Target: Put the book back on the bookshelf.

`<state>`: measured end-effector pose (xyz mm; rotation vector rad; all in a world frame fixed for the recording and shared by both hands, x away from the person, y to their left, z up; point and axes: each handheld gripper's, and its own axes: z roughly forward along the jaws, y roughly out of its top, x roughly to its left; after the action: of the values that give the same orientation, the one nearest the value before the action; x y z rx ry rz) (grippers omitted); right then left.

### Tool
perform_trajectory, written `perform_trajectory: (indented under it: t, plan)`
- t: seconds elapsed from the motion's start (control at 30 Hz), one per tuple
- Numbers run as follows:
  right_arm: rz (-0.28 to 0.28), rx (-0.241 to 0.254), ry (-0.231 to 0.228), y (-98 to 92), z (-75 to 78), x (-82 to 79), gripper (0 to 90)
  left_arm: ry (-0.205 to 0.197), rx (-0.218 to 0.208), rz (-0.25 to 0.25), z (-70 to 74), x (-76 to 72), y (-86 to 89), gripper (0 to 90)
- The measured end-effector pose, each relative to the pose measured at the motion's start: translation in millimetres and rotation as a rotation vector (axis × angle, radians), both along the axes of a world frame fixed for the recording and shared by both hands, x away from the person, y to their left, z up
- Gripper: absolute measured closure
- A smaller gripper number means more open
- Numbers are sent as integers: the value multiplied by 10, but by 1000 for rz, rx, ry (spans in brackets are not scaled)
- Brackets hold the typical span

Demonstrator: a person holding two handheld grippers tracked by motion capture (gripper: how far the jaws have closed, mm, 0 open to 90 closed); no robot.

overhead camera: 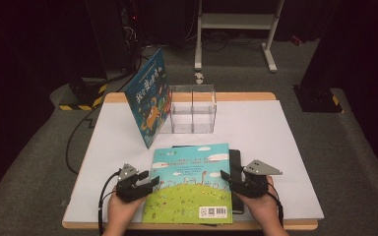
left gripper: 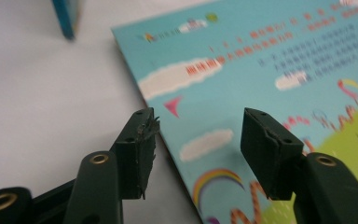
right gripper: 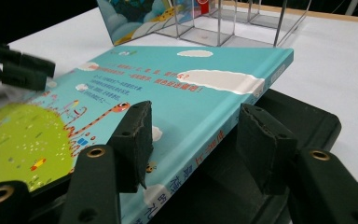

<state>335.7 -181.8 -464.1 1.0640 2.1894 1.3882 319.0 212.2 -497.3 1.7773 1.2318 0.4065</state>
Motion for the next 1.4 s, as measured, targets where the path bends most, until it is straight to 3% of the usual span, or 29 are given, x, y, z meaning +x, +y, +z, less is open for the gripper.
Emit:
perform_trajectory:
  t: [0.27,0.4,0.57,0.87,1.1,1.4]
  plan:
    - [5,4,-4,-12,0,-4,456,-170,46,133,478,352,168,456]
    - [6,6,-4,-13,-2,-4,456,-236,40,172,705,510,210,456]
    - [7,8,-2,-14,-4,-3,457,-318,71,188,948,652,186,456]
    - [7,9,-3,-15,-4,-3,457,-397,70,219,1277,842,206,456]
    - [10,10,-3,-17,-3,0,458,-409,81,210,1445,1061,169,486]
    - [13,12,-2,-21,-6,2,458,-442,96,213,1567,1237,68,638]
